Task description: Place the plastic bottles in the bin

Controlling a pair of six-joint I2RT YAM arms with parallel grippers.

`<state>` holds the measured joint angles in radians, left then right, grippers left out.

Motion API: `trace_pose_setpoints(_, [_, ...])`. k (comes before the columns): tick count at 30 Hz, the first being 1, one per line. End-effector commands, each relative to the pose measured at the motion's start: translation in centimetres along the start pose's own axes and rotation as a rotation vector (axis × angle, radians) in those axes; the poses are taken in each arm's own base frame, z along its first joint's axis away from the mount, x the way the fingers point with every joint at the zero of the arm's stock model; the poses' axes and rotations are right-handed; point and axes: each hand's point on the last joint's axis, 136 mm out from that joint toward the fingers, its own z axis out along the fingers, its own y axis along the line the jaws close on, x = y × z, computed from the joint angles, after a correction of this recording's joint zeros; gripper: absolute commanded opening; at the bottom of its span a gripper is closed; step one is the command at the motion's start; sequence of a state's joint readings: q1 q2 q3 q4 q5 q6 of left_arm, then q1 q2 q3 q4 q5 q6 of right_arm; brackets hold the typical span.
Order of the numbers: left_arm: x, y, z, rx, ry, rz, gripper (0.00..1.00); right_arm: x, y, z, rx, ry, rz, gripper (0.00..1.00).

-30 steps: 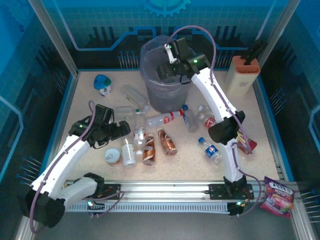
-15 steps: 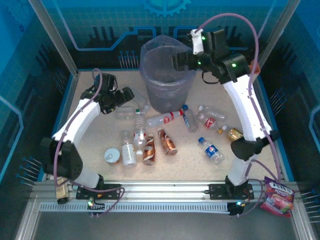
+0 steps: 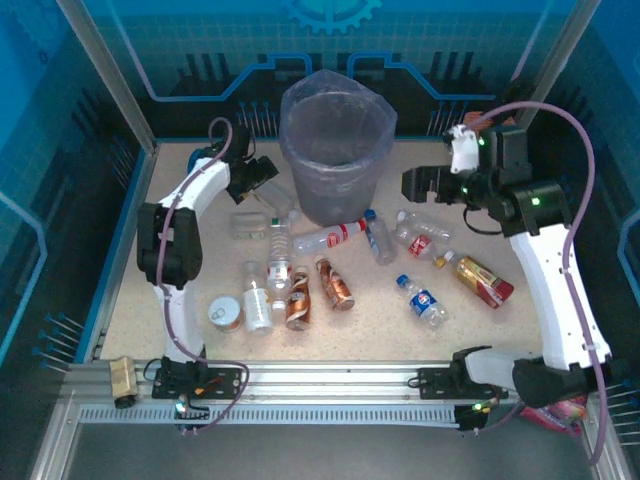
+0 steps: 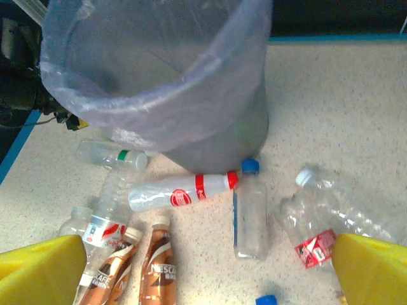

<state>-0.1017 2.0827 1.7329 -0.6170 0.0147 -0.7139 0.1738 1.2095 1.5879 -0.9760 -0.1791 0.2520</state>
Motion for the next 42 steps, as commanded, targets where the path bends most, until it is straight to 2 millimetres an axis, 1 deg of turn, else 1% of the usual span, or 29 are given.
trace_pose_setpoints(1, [-1.4, 0.0, 0.4, -0.001, -0.022, -0.078, 0.94, 1.1, 0.2, -0.9, -0.065, -0.013, 0.050, 1.00])
trace_pose_setpoints(4, [-1.7, 0.2, 1.7, -0.014, -0.010, -0.098, 0.99, 2.6, 0.7, -1.3, -0.100, 0.024, 0.079, 1.00])
trace_pose_setpoints(8, [-1.7, 0.3, 3.7, -0.030, 0.021, -0.114, 0.99, 4.3, 1.2, -1.3, -0.137, 0.053, 0.084, 1.00])
trace_pose_setpoints(13, [-1.5, 0.6, 5.5, -0.042, 0.048, -0.142, 0.99, 5.6, 0.4, -1.2, -0.108, 0.082, 0.091, 1.00])
trace_pose_setpoints(15, [-1.3, 0.8, 6.1, -0.045, 0.055, -0.162, 0.96, 5.8, 0.2, -1.3, -0.102, 0.083, 0.094, 1.00])
trace_pose_setpoints(19, [-0.8, 1.5, 7.4, -0.057, 0.068, -0.188, 0.87, 5.9, -0.4, -1.4, -0.084, 0.072, 0.110, 1.00])
trace_pose_setpoints(23, [-0.5, 2.2, 7.8, -0.073, 0.069, -0.199, 0.77, 5.9, -0.9, -1.5, -0.072, 0.067, 0.119, 1.00])
trace_pose_setpoints(29, [-0.7, 2.3, 7.6, -0.064, 0.058, -0.216, 0.61, 6.5, -1.4, -1.0, -0.061, 0.082, 0.137, 0.99])
trace_pose_setpoints(34, [-1.3, 1.8, 6.7, -0.045, 0.041, -0.218, 0.56, 6.8, -1.8, -0.8, -0.053, 0.085, 0.155, 0.99])
trace_pose_setpoints(38, [-2.2, 1.0, 5.0, -0.019, 0.011, -0.209, 0.53, 7.0, -2.4, -0.8, -0.042, 0.084, 0.184, 0.99])
trace_pose_setpoints(42, [-3.4, -0.2, 1.9, 0.018, -0.043, -0.184, 0.52, 7.4, -3.0, -0.8, -0.029, 0.095, 0.210, 0.99])
